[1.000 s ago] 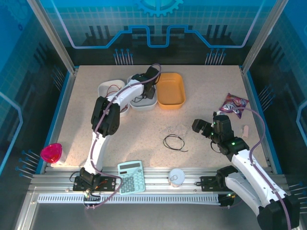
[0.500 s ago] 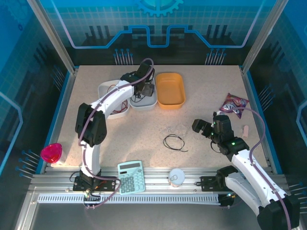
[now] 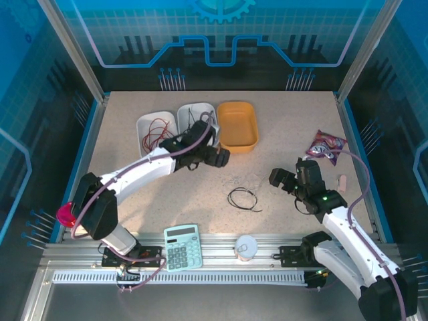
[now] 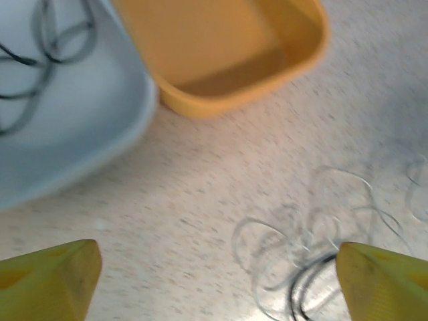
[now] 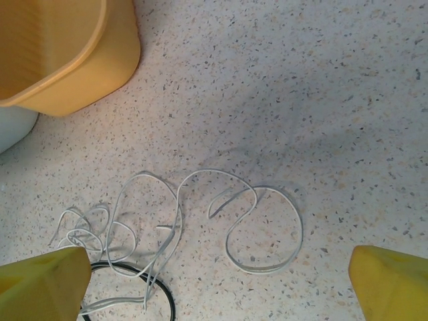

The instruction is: Untangle the cables

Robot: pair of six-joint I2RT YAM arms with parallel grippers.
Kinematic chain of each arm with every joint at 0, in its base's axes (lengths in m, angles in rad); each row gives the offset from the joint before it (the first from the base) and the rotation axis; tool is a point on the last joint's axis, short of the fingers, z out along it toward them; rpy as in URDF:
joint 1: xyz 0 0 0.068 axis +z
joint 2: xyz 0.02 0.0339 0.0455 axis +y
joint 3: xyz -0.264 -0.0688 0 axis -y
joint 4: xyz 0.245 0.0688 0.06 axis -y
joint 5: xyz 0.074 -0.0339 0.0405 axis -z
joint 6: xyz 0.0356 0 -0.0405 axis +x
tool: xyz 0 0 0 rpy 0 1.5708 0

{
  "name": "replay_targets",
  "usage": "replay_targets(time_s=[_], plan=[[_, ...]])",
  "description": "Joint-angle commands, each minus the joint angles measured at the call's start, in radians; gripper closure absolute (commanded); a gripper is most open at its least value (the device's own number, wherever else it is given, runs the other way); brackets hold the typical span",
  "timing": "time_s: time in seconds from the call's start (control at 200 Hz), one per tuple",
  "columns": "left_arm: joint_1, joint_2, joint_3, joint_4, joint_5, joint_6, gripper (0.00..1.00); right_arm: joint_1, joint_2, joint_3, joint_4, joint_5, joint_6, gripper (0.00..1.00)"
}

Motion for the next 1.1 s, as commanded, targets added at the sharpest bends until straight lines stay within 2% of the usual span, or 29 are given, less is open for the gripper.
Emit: replay_targets(time_s=[0.0,0.2,0.375,0.73,1.096], plan=[[-0.059,-0.041,-0.111,0.176,0.101,-0.023,0.15,-0.014,-0.002,0.037,-0.041,0.031,0.008,0.0],[-0.138,0.007,-0.17,0.289,0.181,-0.007,0.28,-0.014,0.001,0.041,-0.039,0.025,0.014,0.0],[-0.167,0.117,-0.117,0.288,0.192,0.033,0.48,-0.013,0.008,0.043,-0.033,0.016,0.019,0.0],[-0.169,0.251,-0.056,0.24,0.232,0.053,0.55,-0.013,0.016,0.045,-0.035,0.029,0.016,0.0],[-0.17,0.314,-0.029,0.193,0.209,0.054,0.58,-0.012,0.033,0.037,-0.025,0.024,0.016,0.0]])
